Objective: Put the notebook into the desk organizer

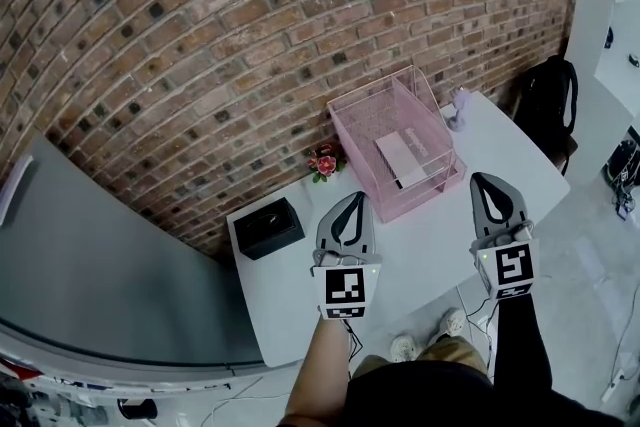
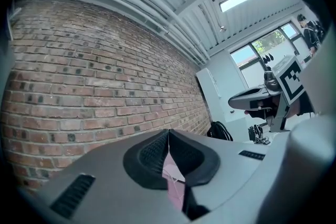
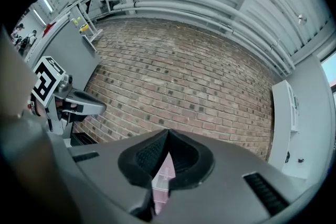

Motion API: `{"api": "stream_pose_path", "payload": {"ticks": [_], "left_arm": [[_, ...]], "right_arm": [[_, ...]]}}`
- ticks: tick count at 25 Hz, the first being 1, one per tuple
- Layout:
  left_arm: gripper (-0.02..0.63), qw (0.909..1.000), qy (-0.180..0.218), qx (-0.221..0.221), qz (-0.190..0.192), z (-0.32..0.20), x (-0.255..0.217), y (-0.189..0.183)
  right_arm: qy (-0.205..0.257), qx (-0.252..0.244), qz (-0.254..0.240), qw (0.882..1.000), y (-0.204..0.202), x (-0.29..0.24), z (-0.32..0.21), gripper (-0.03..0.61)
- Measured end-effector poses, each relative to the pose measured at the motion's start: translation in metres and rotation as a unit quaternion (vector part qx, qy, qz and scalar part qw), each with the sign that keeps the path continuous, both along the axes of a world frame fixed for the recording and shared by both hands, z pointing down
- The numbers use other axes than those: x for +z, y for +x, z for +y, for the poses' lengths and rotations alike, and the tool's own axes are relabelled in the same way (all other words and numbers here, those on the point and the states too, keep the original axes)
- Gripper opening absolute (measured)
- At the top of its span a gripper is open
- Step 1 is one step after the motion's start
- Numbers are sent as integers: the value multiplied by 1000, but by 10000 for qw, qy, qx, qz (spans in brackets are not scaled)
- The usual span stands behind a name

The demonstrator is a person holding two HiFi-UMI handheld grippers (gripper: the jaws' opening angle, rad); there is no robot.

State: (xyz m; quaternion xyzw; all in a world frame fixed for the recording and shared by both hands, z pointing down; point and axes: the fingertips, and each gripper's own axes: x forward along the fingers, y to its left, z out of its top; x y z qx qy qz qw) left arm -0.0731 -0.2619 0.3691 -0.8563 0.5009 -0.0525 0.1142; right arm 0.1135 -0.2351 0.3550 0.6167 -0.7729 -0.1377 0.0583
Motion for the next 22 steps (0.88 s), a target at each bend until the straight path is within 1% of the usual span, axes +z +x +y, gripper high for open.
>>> {"api": "stream_pose_path", "payload": {"ticks": [6,11,22], "left_arm": [[17,10000,-16,-3,3,2,3,3],[17,10000,3,-34,2,3,2,1],[17,9999,50,-85,-25,6,-2,-3]], "right_arm": [[-13,4,-157,9999,3,3,0,21],[50,-11,-159,9999,1,-1,0,21],[21,-59,-184,9998,-2,-1,1,21]]}}
